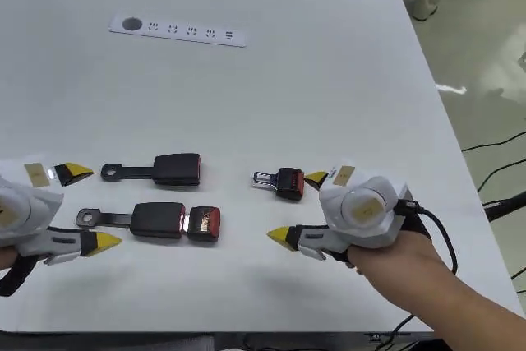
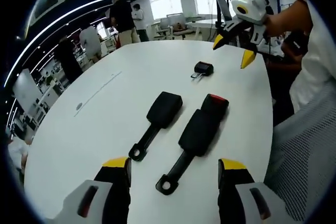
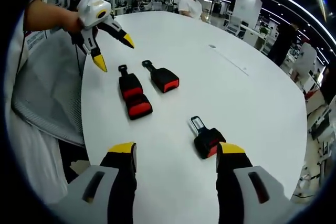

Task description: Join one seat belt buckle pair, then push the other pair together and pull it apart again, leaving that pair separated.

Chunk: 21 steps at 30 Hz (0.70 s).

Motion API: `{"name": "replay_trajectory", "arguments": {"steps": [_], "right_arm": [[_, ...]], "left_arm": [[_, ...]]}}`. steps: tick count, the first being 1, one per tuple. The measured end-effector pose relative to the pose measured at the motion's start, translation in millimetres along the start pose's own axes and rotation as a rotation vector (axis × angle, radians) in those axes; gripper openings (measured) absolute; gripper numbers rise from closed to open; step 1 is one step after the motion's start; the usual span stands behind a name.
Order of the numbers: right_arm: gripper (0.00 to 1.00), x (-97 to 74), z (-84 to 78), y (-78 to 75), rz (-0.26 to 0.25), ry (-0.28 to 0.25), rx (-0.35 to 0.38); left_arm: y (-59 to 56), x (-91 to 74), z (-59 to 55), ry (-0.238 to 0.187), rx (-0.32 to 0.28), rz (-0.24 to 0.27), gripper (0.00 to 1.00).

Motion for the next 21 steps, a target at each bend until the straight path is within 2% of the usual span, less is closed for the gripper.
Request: {"name": "replay_trajectory", "arguments": {"steps": [1, 6, 8, 9, 11, 14, 16, 18, 19, 21], "right_arm": [[0.61, -4.5, -1.9, 1.6, -0.008, -0.002, 0.009], [0.66, -14.2, -10.3, 8.2, -0.023, -0.017, 0.048], [0.68, -17.6, -13.0, 12.0, -0.028, -0.022, 0.058], [0.69, -18.7, -14.7, 13.9, -0.027, -0.027, 0.068], [0.71, -23.9, -13.5, 17.2, -0.034, -0.037, 0.080], [0.73, -25.9, -13.2, 18.8, -0.039, -0.051, 0.102], [0.78, -28.8, -9.9, 20.5, -0.050, -0.063, 0.108], [0.84, -28.9, -10.5, 20.8, -0.051, -0.062, 0.107], [0.88, -28.9, -10.7, 20.6, -0.054, -0.062, 0.107], [0.97, -28.4, -10.9, 20.8, -0.059, -0.075, 0.124]], "left_arm": [[2.9, -5.4, -6.0, 0.001, -0.013, 0.016, 0.71], [6.3, -27.0, -16.9, -0.011, -0.072, 0.063, 0.74], [5.9, -33.6, -16.8, -0.017, -0.084, 0.084, 0.77], [2.3, -38.6, -14.9, -0.023, -0.113, 0.088, 0.78], [0.4, -41.4, -17.4, -0.036, -0.160, 0.087, 0.82], [-0.4, -45.1, -22.1, -0.045, -0.159, 0.109, 0.89], [-6.4, -47.6, -18.7, -0.047, -0.176, 0.108, 0.90], [-4.9, -46.3, -25.8, -0.053, -0.182, 0.104, 0.94], [-0.4, -43.4, -34.4, -0.056, -0.189, 0.100, 0.97], [-1.0, -44.1, -36.1, -0.059, -0.204, 0.095, 1.00]]}}
Point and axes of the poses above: the centre of the closed fingertips' face, and the gripper's own axes: x roughly forward along the fingers, y roughly to its left, z roughly out of its top, the point moved 8 cm from there along -x, roughly backward along the fingers, and after that the axes turned 1 degree about -z, right-handed, at the moved point
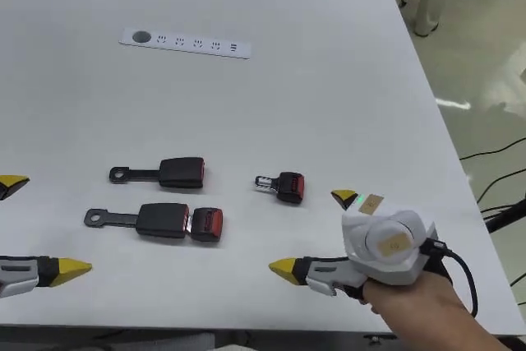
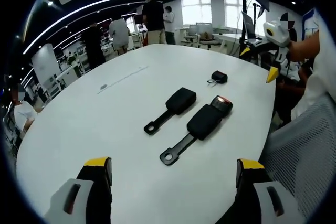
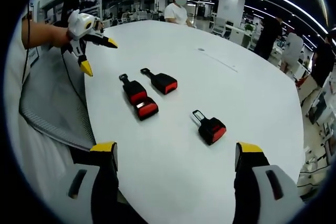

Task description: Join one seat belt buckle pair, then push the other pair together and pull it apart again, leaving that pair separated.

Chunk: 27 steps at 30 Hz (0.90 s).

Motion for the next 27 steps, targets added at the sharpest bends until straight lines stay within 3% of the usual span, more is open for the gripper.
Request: {"name": "replay_trajectory", "arguments": {"steps": [1, 7, 9, 15, 18, 20, 21, 22, 24, 27], "right_arm": [[1.00, -1.5, 1.4, 1.2, -0.002, -0.010, 0.012], [1.00, -1.6, -4.2, -1.4, -0.023, -0.001, 0.006], [1.00, -1.4, -5.5, -2.2, -0.027, -0.004, 0.008], [1.00, -0.4, -9.8, -2.6, -0.036, -0.016, 0.019], [1.00, -3.2, -7.9, 0.5, -0.044, -0.053, 0.007], [1.00, -2.5, -7.7, 1.3, -0.040, -0.064, 0.027], [1.00, -1.5, -8.8, 0.7, -0.042, -0.064, 0.029], [1.00, -0.3, -10.7, 0.7, -0.042, -0.059, 0.026], [1.00, 2.4, -14.3, 1.1, -0.035, -0.049, 0.017], [1.00, 2.1, -14.9, 3.0, -0.034, -0.036, -0.019]], "left_arm": [[-4.2, -2.5, 3.8, -0.003, -0.002, 0.003, 1.00], [-1.5, -2.4, -1.1, -0.022, -0.006, -0.012, 1.00], [-7.7, -4.9, 5.1, -0.031, -0.008, -0.010, 1.00], [-10.2, -7.0, 6.4, -0.045, -0.018, -0.022, 1.00], [-7.8, -7.5, 4.9, -0.063, 0.014, -0.026, 1.00], [-10.3, -8.7, 8.2, -0.077, -0.001, -0.035, 1.00], [-11.3, -8.9, 9.7, -0.093, -0.022, -0.042, 1.00], [-11.3, -7.0, 5.4, -0.095, -0.040, -0.083, 1.00], [-14.1, -6.2, 4.0, -0.059, 0.011, -0.070, 1.00], [-13.8, -6.0, 3.3, -0.086, -0.018, -0.067, 1.00]]}}
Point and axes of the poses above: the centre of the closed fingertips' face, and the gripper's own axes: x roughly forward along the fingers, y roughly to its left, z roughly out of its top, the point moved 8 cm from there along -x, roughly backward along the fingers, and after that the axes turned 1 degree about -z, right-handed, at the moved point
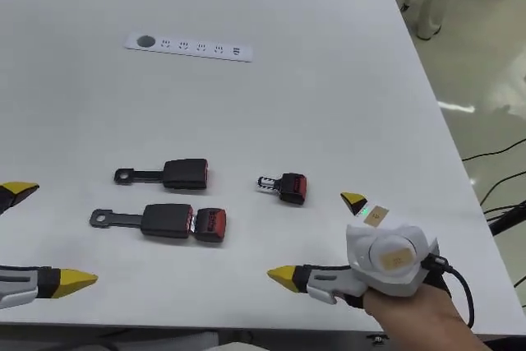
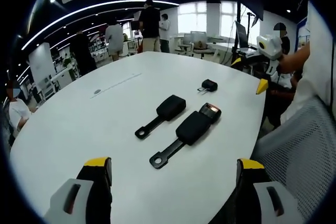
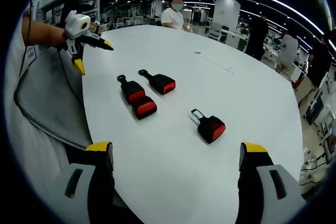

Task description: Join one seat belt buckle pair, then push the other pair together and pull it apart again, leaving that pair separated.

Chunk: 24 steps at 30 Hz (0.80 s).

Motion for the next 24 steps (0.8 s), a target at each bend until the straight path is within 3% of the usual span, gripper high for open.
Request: {"name": "replay_trajectory", "arguments": {"steps": [4, 6, 10, 14, 18, 19, 20, 21, 24], "right_arm": [[1.00, 1.9, -4.5, -2.3, 0.000, -0.003, 0.026], [1.00, 2.6, -6.4, -2.2, 0.001, 0.005, 0.030], [1.00, 3.5, -10.5, -0.8, 0.011, 0.014, 0.031], [1.00, 1.4, -9.7, -1.2, 0.004, 0.014, 0.030], [1.00, -2.1, -7.4, -3.0, -0.001, 0.018, 0.017], [1.00, -2.5, -9.0, -4.9, -0.004, 0.028, 0.003], [1.00, -3.1, -10.6, -6.8, -0.008, 0.035, -0.004], [1.00, -4.0, -11.4, -8.7, -0.009, 0.033, 0.002], [1.00, -4.1, -14.0, -12.4, -0.010, 0.032, 0.018]], "left_arm": [[-3.5, -2.1, 4.1, -0.028, -0.035, -0.006, 1.00], [0.5, -1.0, -3.3, -0.028, -0.047, -0.013, 1.00], [-0.3, -2.2, -4.1, -0.036, -0.055, -0.010, 1.00], [-11.4, -4.3, 6.9, -0.042, -0.056, -0.003, 1.00], [-5.4, -3.3, 1.2, -0.030, -0.047, 0.011, 1.00], [4.1, -1.8, -7.6, -0.028, -0.048, 0.022, 1.00], [5.6, -1.4, -8.9, -0.028, -0.051, 0.022, 1.00], [-3.5, -2.9, 0.4, -0.026, -0.054, 0.022, 1.00], [-3.2, -2.1, 0.0, -0.024, -0.045, 0.023, 1.00]]}}
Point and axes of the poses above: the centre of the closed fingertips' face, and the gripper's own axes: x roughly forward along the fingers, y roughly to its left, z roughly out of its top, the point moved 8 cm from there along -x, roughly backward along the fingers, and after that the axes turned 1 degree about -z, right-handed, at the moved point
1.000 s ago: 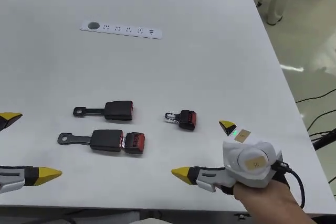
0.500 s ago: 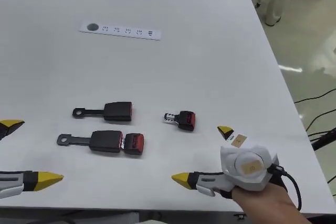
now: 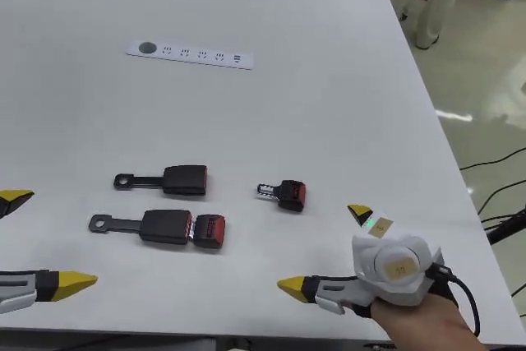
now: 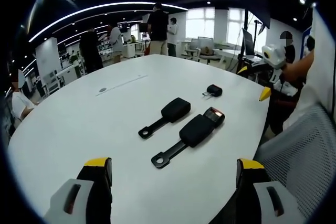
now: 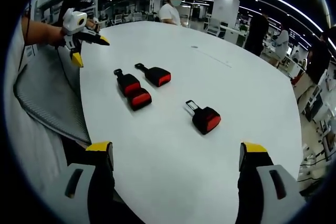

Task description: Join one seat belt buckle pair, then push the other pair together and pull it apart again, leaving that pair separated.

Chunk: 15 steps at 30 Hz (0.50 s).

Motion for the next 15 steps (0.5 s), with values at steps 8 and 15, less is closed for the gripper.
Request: {"name": "replay_trajectory", "arguments": {"steps": [8, 15], "right_arm": [[1.00, -1.6, 3.5, 2.7, 0.004, 0.006, -0.015], [1.00, 0.9, 6.0, 7.0, 0.013, 0.001, -0.016]], "left_arm": [[-1.9, 2.4, -1.3, 0.004, -0.005, -0.004, 1.00], [-3.4, 3.2, -1.7, 0.010, 0.001, -0.005, 1.00]]}}
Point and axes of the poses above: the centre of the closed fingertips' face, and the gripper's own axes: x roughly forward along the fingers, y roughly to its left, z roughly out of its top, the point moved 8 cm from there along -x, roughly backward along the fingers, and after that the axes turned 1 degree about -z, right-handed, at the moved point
